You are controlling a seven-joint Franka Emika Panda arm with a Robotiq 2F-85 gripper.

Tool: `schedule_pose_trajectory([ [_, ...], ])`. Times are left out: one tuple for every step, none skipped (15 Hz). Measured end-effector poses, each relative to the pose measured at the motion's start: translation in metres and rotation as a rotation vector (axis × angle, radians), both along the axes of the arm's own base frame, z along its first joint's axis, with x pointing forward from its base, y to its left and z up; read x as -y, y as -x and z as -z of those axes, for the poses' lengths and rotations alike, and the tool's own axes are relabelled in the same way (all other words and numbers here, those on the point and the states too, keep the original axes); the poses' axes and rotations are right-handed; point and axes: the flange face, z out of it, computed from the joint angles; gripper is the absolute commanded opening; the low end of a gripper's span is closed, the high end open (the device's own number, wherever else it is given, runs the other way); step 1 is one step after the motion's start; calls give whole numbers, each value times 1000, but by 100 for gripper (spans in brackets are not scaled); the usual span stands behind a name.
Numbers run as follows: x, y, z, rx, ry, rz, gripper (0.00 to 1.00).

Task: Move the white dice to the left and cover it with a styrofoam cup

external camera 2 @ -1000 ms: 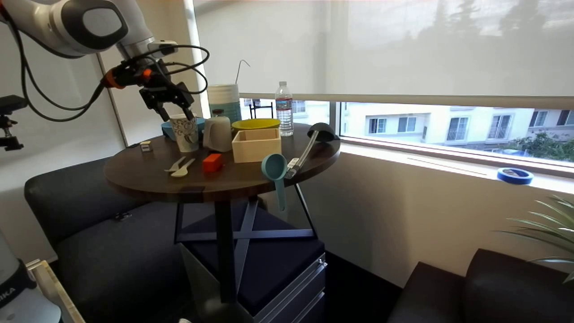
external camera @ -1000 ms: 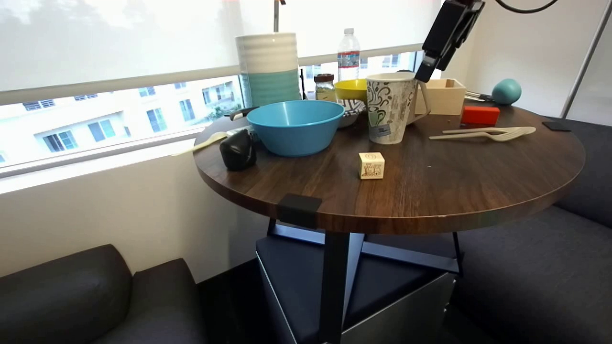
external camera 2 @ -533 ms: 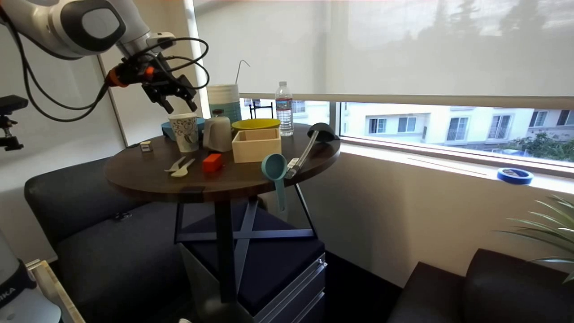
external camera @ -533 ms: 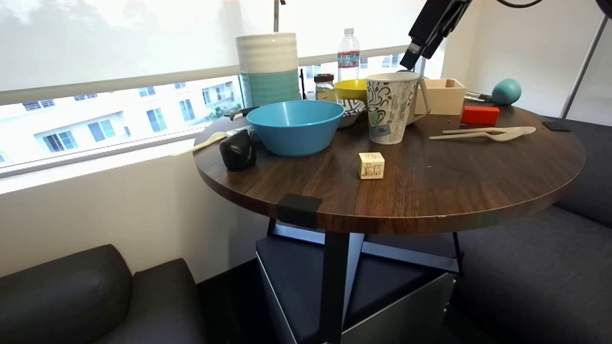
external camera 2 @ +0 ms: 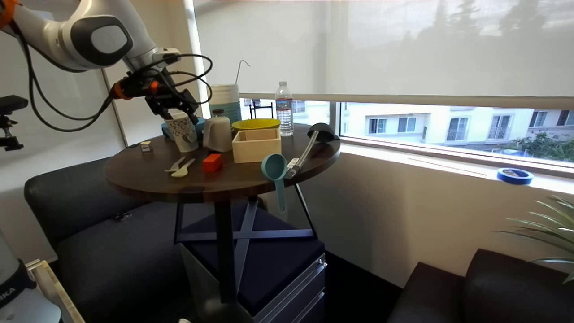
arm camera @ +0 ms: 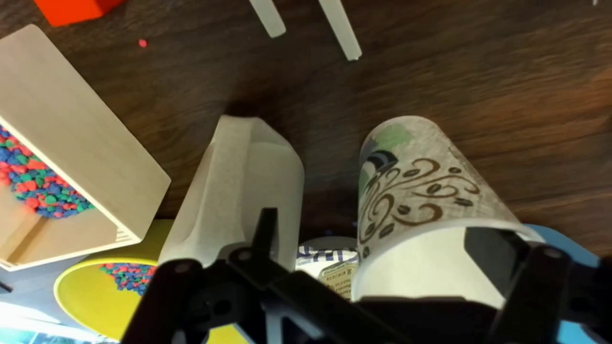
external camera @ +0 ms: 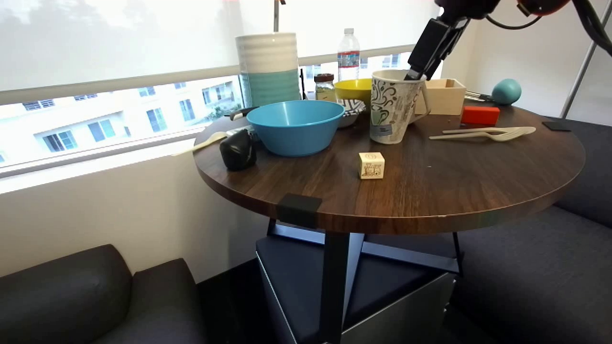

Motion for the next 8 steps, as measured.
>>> schedule_pose_trajectory([
  [0, 2, 2, -19, 7, -1, 100],
  [0, 4, 2, -40, 19, -2, 100],
  [0, 7, 2, -64, 38, -1, 100],
  [1, 10, 2, -87, 63, 2, 100],
  [0, 15, 1, -110, 89, 4, 100],
  [-1, 19, 0, -131, 114, 5, 100],
  [-2, 23, 0, -149, 134, 4, 100],
  [-3, 27, -1, -166, 151, 4, 100],
])
